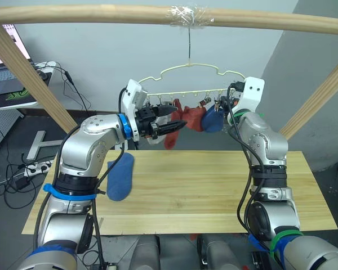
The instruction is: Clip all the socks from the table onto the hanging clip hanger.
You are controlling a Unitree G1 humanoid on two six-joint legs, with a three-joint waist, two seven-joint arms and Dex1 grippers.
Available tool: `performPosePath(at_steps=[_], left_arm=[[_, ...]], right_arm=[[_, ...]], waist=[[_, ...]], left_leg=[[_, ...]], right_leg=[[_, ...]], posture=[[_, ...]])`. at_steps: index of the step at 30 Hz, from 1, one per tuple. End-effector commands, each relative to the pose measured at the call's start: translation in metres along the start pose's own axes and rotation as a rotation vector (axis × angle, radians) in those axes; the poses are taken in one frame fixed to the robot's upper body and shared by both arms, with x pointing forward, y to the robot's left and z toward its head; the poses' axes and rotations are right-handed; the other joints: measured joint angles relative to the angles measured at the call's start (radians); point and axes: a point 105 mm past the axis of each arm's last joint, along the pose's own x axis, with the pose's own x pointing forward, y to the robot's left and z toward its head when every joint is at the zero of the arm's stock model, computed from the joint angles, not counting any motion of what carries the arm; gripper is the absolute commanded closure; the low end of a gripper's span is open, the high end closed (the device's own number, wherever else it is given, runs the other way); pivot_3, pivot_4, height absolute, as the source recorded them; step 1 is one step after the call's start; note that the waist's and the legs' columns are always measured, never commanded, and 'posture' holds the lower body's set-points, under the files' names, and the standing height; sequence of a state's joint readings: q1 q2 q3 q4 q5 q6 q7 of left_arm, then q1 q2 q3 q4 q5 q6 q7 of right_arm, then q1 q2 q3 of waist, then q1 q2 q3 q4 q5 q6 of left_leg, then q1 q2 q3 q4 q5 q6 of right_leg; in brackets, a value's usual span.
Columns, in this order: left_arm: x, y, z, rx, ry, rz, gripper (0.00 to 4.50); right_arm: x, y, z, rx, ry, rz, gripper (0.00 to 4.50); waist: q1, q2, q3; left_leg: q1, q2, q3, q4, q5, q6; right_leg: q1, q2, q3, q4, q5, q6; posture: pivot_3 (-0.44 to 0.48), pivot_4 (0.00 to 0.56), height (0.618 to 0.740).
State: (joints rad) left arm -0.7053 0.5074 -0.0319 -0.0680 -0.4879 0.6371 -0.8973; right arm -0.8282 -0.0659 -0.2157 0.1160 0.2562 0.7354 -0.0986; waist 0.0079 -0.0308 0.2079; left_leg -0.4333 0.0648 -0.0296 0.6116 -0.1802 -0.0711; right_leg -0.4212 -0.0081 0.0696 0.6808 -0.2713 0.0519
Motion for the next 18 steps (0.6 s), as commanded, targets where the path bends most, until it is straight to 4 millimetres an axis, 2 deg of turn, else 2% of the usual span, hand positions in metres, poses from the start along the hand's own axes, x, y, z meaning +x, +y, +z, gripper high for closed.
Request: performPosePath(at_steps=[1, 8, 11, 15, 16, 18], left_arm=[[0.000, 0.000, 0.010, 0.041, -0.037, 0.004, 1.34], [0.000, 0.001, 0.011, 0.044, -0.042, 0.015, 1.34], [0.000, 0.001, 0.010, 0.045, -0.040, 0.021, 1.32], [-0.001, 0.002, 0.008, 0.047, -0.029, 0.034, 1.32], [-0.001, 0.003, 0.006, 0.046, -0.024, 0.041, 1.32], [-0.001, 0.006, -0.002, 0.041, 0.011, 0.070, 1.32]], right_arm=[[-0.005, 0.005, 0.017, 0.013, -0.063, 0.015, 2.53], [-0.002, 0.009, 0.020, 0.012, -0.063, 0.030, 2.53], [-0.001, 0.008, 0.021, 0.006, -0.065, 0.026, 3.08], [0.000, 0.008, 0.021, 0.005, -0.065, 0.023, 4.31], [0.000, 0.008, 0.021, 0.005, -0.065, 0.022, 4.48], [0.000, 0.007, 0.021, 0.004, -0.065, 0.018, 4.48]], waist=[[0.000, 0.000, 0.000], [0.000, 0.000, 0.000], [0.000, 0.000, 0.000], [0.000, 0.000, 0.000], [0.000, 0.000, 0.000], [0.000, 0.000, 0.000]], left_leg=[[0.000, 0.000, 0.000, 0.000, 0.000, 0.000], [0.000, 0.000, 0.000, 0.000, 0.000, 0.000], [0.000, 0.000, 0.000, 0.000, 0.000, 0.000], [0.000, 0.000, 0.000, 0.000, 0.000, 0.000], [0.000, 0.000, 0.000, 0.000, 0.000, 0.000], [0.000, 0.000, 0.000, 0.000, 0.000, 0.000]], right_leg=[[0.000, 0.000, 0.000, 0.000, 0.000, 0.000], [0.000, 0.000, 0.000, 0.000, 0.000, 0.000], [0.000, 0.000, 0.000, 0.000, 0.000, 0.000], [0.000, 0.000, 0.000, 0.000, 0.000, 0.000], [0.000, 0.000, 0.000, 0.000, 0.000, 0.000], [0.000, 0.000, 0.000, 0.000, 0.000, 0.000]], posture=[[0.153, 0.159, 0.740], [0.164, 0.158, 0.740], [0.166, 0.158, 0.740], [0.166, 0.160, 0.740], [0.166, 0.160, 0.740], [0.166, 0.160, 0.740]])
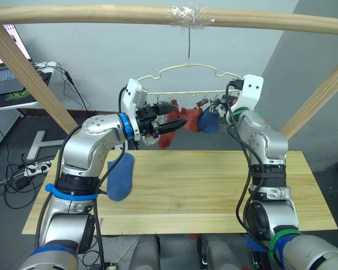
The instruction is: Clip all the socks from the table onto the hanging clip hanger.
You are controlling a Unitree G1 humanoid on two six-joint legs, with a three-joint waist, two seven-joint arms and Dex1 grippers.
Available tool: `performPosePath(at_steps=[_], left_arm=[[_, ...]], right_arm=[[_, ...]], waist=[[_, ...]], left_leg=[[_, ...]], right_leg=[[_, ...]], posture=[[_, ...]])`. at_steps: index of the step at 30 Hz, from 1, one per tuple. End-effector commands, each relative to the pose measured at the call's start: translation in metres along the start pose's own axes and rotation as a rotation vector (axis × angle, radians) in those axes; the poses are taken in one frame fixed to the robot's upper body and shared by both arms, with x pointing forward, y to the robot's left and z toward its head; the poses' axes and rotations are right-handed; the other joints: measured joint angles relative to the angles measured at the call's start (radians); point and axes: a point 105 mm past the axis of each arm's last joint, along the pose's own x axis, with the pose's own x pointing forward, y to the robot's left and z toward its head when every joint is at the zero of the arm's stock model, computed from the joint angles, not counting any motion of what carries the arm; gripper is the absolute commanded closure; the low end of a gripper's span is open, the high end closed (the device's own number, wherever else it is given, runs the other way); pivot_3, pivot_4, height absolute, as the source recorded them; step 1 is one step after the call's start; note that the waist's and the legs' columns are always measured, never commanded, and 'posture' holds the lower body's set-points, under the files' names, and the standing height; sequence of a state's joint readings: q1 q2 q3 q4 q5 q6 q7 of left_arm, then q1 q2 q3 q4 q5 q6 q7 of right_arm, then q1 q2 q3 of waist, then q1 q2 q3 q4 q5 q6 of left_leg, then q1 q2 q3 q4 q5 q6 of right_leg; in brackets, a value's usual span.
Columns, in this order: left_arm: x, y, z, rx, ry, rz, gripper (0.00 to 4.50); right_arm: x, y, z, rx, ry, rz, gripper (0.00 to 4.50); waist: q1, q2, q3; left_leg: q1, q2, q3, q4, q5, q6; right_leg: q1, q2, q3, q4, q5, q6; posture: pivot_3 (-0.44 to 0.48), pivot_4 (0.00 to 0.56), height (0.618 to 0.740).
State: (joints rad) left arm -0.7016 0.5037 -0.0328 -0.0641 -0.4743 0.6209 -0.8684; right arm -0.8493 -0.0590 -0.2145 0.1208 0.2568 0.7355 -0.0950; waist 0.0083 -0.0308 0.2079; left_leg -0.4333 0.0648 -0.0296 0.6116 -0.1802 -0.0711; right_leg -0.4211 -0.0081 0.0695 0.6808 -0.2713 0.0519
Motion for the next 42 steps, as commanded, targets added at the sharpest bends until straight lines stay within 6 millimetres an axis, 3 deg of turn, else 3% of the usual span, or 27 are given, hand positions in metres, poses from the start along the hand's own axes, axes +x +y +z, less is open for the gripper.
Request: performPosePath(at_steps=[1, 3, 6, 12, 21, 28, 35, 42], left_arm=[[-0.002, 0.005, -0.006, 0.023, 0.033, 0.054, 1.32], [-0.004, 0.012, -0.018, 0.015, 0.084, 0.098, 1.32], [-0.018, 0.027, -0.053, -0.007, 0.202, 0.206, 1.32], [-0.061, 0.060, -0.114, -0.034, 0.365, 0.415, 0.03], [-0.107, 0.086, -0.164, -0.060, 0.520, 0.588, 0.03], [-0.130, 0.086, -0.198, -0.098, 0.636, 0.605, 0.03], [-0.125, 0.071, -0.233, -0.171, 0.770, 0.539, 0.03], [-0.121, 0.058, -0.249, -0.160, 0.862, 0.456, 0.03]], right_arm=[[-0.001, 0.000, 0.015, 0.000, -0.054, -0.003, 4.48], [-0.001, -0.001, 0.015, -0.002, -0.054, -0.007, 4.48], [-0.002, -0.003, 0.016, -0.004, -0.054, -0.015, 4.48], [-0.004, -0.003, 0.017, -0.020, -0.058, -0.013, 4.50], [-0.008, -0.003, 0.016, -0.030, -0.052, -0.010, 4.50], [-0.012, -0.005, 0.017, -0.034, -0.051, -0.018, 4.50], [-0.014, -0.004, 0.018, -0.035, -0.048, -0.016, 4.50], [-0.016, -0.004, 0.020, -0.037, -0.051, -0.016, 4.50]], waist=[[0.000, 0.000, 0.000], [0.000, 0.000, 0.000], [-0.001, 0.000, 0.000], [0.002, 0.000, 0.000], [0.013, 0.000, 0.000], [0.014, 0.000, 0.000], [0.014, 0.000, 0.000], [0.014, 0.001, -0.001]], left_leg=[[0.000, 0.000, 0.000, 0.000, 0.000, 0.000], [0.000, 0.000, 0.000, 0.000, 0.000, 0.000], [0.000, 0.000, 0.000, 0.000, 0.000, 0.000], [0.000, 0.000, 0.000, 0.000, 0.000, 0.000], [0.000, 0.000, 0.000, 0.000, 0.000, 0.000], [0.000, 0.000, 0.000, 0.000, 0.000, 0.000], [0.000, 0.000, 0.000, 0.000, 0.000, 0.000], [0.001, 0.000, 0.000, 0.000, 0.000, 0.000]], right_leg=[[0.000, 0.000, 0.000, 0.000, 0.000, 0.000], [0.000, 0.000, 0.000, 0.000, 0.000, 0.000], [0.000, 0.000, 0.000, 0.000, 0.000, 0.000], [0.000, 0.000, 0.000, 0.000, 0.000, 0.000], [0.000, 0.000, 0.000, 0.000, 0.000, 0.000], [-0.001, 0.000, 0.000, 0.000, 0.000, 0.000], [0.000, 0.000, 0.000, 0.000, 0.000, 0.000], [0.000, 0.000, 0.000, 0.000, 0.000, 0.000]], posture=[[0.166, 0.160, 0.740], [0.166, 0.161, 0.740], [0.166, 0.161, 0.740], [0.163, 0.163, 0.740], [0.145, 0.170, 0.740], [0.132, 0.177, 0.740], [0.130, 0.179, 0.740], [0.124, 0.180, 0.740]])
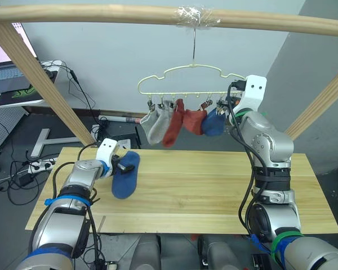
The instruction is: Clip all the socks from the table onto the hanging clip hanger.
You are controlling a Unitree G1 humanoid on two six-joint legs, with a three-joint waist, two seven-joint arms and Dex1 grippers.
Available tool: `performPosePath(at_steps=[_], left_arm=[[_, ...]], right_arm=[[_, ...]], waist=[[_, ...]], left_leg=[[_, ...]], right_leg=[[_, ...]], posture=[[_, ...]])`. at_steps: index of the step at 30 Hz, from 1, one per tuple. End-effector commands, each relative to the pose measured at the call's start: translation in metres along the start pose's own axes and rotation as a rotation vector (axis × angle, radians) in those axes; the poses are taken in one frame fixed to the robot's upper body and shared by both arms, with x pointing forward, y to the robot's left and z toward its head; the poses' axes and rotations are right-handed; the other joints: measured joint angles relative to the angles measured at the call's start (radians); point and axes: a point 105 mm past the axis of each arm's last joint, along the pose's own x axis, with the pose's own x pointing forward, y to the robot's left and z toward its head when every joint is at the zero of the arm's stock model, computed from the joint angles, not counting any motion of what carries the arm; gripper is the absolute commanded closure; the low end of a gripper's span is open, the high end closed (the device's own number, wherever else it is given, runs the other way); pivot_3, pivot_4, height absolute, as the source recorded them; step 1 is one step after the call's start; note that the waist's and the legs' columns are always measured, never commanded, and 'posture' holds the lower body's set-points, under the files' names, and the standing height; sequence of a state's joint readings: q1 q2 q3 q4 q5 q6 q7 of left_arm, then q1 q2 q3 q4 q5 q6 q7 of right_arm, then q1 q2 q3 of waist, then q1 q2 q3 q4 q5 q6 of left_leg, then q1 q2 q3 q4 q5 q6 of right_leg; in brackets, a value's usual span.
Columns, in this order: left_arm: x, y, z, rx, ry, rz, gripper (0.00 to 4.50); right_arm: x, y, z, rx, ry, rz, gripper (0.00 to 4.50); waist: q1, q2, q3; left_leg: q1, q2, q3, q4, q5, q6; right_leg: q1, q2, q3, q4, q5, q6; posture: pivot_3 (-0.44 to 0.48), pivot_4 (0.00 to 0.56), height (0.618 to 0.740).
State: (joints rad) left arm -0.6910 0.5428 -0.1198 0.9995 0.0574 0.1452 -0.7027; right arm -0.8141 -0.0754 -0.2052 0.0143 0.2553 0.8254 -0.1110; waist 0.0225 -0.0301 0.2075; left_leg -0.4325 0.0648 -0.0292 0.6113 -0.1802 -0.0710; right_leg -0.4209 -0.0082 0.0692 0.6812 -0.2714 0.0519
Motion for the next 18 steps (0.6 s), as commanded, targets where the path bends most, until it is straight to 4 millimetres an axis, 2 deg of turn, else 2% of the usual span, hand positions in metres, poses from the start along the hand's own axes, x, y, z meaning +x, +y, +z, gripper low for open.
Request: performPosePath(at_steps=[1, 3, 6, 18], left_arm=[[0.0042, -0.0124, -0.0311, 0.013, 0.124, -0.042, 0.03], [0.0036, -0.0126, -0.0343, 0.013, 0.136, -0.047, 0.03], [0.0024, -0.0118, -0.0381, 0.026, 0.148, -0.044, 0.58], [0.0050, -0.0185, -0.0334, 0.032, 0.124, -0.074, 4.08]], right_arm=[[-0.0057, 0.0007, 0.0182, -0.003, -0.064, 0.001, 4.50], [-0.0062, 0.0009, 0.0184, -0.003, -0.064, 0.002, 4.50], [-0.0065, 0.0009, 0.0186, -0.004, -0.063, 0.002, 4.50], [-0.0062, 0.0006, 0.0189, -0.006, -0.058, 0.007, 4.50]], waist=[[0.000, 0.000, 0.000], [0.000, 0.001, -0.001], [-0.001, 0.002, -0.001], [-0.010, 0.004, -0.003]], left_leg=[[0.000, 0.000, 0.000, 0.000, 0.000, 0.000], [0.000, 0.000, 0.000, 0.000, 0.000, 0.000], [0.000, 0.000, 0.000, 0.000, 0.000, 0.000], [0.002, 0.000, 0.000, 0.000, 0.003, 0.004]], right_leg=[[0.000, 0.000, 0.000, 0.000, 0.000, 0.000], [0.000, 0.000, 0.000, 0.000, 0.000, 0.000], [0.000, 0.000, 0.000, 0.000, 0.000, 0.000], [0.001, 0.000, 0.000, 0.001, 0.000, 0.000]], posture=[[0.124, 0.180, 0.740], [0.124, 0.180, 0.740], [0.124, 0.180, 0.740], [0.107, 0.172, 0.740]])
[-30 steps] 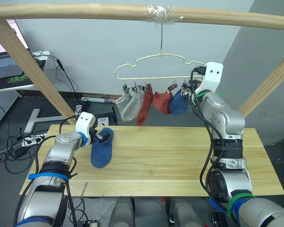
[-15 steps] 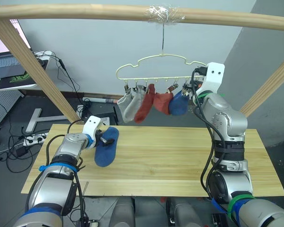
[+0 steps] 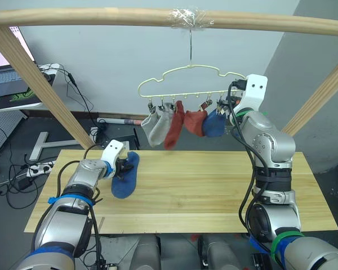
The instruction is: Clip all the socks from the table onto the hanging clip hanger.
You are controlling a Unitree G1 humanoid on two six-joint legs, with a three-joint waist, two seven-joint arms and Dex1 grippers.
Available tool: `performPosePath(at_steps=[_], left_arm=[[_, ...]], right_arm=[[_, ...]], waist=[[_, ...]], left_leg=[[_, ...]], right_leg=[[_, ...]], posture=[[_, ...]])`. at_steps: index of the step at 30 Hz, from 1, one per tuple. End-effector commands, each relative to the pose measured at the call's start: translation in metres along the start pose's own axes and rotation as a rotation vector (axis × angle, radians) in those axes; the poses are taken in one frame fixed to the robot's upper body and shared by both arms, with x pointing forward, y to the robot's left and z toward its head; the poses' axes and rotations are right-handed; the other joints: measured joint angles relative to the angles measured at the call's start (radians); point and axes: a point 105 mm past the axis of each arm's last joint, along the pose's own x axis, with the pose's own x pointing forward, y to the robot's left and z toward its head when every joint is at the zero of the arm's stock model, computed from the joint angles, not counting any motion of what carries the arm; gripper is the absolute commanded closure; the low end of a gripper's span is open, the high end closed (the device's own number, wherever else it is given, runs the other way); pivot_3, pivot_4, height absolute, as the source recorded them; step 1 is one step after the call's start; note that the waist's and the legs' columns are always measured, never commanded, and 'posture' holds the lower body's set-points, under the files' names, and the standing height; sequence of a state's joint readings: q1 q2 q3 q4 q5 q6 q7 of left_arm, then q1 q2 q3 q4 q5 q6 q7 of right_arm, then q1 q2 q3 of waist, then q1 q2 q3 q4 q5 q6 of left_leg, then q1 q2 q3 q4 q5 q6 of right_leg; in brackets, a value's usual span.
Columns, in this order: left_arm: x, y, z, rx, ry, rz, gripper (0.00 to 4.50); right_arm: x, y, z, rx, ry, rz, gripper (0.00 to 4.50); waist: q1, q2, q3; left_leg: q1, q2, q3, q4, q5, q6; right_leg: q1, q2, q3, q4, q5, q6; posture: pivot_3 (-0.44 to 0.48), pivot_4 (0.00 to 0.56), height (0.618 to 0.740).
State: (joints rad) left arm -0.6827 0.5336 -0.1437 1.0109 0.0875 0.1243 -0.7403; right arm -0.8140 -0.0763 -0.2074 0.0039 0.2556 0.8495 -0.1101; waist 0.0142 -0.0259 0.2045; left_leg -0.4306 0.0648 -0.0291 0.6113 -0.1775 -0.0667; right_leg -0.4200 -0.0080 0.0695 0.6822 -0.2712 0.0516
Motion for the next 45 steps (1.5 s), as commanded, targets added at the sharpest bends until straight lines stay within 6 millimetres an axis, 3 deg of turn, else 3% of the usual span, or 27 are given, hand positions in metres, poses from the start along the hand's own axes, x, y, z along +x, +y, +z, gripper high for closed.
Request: performPosePath(at_steps=[1, 6, 15, 20, 26, 35, 45], left_arm=[[0.003, -0.010, -0.024, -0.010, 0.081, -0.029, 4.39], [0.004, -0.026, -0.001, -0.027, -0.043, -0.128, 4.46], [-0.024, -0.088, 0.081, -0.067, -0.357, -0.492, 4.46], [-0.036, -0.117, 0.121, -0.021, -0.452, -0.590, 4.46], [-0.034, -0.141, 0.166, 0.025, -0.552, -0.623, 4.46], [-0.015, -0.156, 0.225, 0.001, -0.674, -0.573, 4.46], [-0.002, -0.154, 0.250, -0.013, -0.724, -0.525, 4.46]], right_arm=[[-0.006, 0.001, 0.020, -0.003, -0.071, 0.006, 4.50], [-0.006, 0.003, 0.019, 0.000, -0.067, 0.012, 4.50], [-0.005, 0.011, 0.018, 0.041, -0.050, 0.044, 4.50], [-0.005, 0.013, 0.018, 0.094, -0.039, 0.056, 4.50], [-0.006, 0.019, 0.026, 0.144, -0.040, 0.078, 4.50], [-0.007, 0.023, 0.036, 0.158, -0.047, 0.093, 4.50], [-0.010, 0.023, 0.040, 0.164, -0.044, 0.098, 4.50]], waist=[[-0.003, 0.000, 0.000], [-0.007, 0.000, 0.000], [-0.008, 0.000, 0.000], [-0.013, 0.000, 0.000], [-0.013, 0.000, 0.000], [-0.017, 0.000, 0.000], [-0.022, 0.000, 0.000]], left_leg=[[0.000, 0.000, 0.000, 0.000, 0.000, 0.001], [0.000, 0.000, 0.000, 0.000, 0.001, 0.001], [-0.003, 0.000, -0.001, -0.001, 0.001, 0.001], [-0.002, 0.000, -0.001, -0.001, 0.001, 0.001], [-0.002, 0.000, -0.001, -0.001, 0.001, 0.001], [-0.003, 0.000, -0.001, -0.001, 0.001, 0.002], [-0.003, 0.000, -0.001, -0.002, 0.001, 0.002]], right_leg=[[0.000, 0.000, 0.000, 0.000, 0.000, 0.000], [0.000, 0.000, 0.000, 0.000, 0.001, -0.001], [-0.002, 0.000, -0.001, -0.001, 0.001, -0.001], [-0.001, 0.000, -0.001, -0.001, 0.001, -0.001], [-0.001, 0.000, -0.001, -0.001, 0.001, -0.001], [-0.001, 0.000, -0.001, -0.002, 0.001, -0.001], [-0.002, 0.000, 0.000, -0.002, 0.001, -0.001]], posture=[[0.107, 0.172, 0.740], [0.108, 0.173, 0.740], [0.108, 0.170, 0.740], [0.103, 0.167, 0.740], [0.092, 0.161, 0.740], [0.075, 0.155, 0.740], [0.053, 0.151, 0.740]])
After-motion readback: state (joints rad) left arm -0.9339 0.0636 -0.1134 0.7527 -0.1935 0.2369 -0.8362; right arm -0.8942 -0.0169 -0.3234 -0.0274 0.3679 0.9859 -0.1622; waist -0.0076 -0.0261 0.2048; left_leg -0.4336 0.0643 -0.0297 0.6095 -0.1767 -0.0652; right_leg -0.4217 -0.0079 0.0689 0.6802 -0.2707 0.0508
